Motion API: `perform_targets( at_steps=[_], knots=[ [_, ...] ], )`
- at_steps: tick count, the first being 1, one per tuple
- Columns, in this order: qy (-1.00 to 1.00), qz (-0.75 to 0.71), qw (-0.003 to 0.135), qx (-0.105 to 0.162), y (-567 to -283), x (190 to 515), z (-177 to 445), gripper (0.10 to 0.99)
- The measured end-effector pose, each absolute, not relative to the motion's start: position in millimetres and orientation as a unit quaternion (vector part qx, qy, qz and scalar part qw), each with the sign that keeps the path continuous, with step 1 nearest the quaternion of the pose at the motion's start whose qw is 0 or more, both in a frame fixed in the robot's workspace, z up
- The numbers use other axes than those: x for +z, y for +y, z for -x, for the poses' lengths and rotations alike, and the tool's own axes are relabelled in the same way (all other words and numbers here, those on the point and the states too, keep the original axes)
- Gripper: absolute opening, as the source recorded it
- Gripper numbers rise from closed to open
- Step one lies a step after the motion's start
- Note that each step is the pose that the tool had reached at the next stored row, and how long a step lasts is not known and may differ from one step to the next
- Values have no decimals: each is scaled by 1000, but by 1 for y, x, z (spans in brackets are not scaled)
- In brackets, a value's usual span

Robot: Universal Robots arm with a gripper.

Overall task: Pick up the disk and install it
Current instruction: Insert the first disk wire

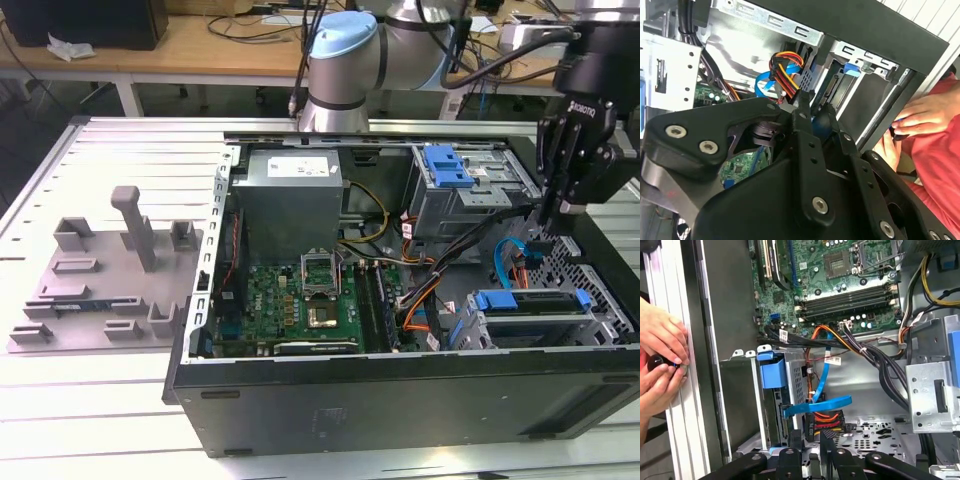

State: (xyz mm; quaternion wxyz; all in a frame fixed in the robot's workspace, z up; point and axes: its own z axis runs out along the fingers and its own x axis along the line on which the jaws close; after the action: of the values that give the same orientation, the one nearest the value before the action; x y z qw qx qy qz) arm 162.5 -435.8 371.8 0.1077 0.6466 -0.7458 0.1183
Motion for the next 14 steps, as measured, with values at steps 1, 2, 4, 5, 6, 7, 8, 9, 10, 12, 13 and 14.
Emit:
perform_targets(
  at_steps=[1, 2, 4, 5, 6, 7, 8, 9, 10, 12, 13, 14],
  knots=[
    [-747, -646, 106, 121, -435, 371, -162, 290],
    [-747, -645, 105, 123, -435, 371, -161, 290],
    [-749, -642, 103, 127, -435, 370, -161, 290],
    [-750, -641, 103, 129, -435, 369, -160, 290],
    [-751, -640, 102, 130, -435, 369, -160, 290],
    [-752, -638, 103, 131, -435, 368, -160, 290],
    [-753, -636, 103, 131, -435, 368, -160, 290],
    [-755, -634, 103, 132, -435, 367, -159, 290],
    [-756, -633, 103, 133, -435, 366, -159, 290],
    [-759, -629, 104, 133, -435, 364, -158, 290],
    [-760, -627, 104, 134, -435, 363, -158, 290],
    [-762, -625, 104, 134, -435, 362, -158, 290]
  ],
)
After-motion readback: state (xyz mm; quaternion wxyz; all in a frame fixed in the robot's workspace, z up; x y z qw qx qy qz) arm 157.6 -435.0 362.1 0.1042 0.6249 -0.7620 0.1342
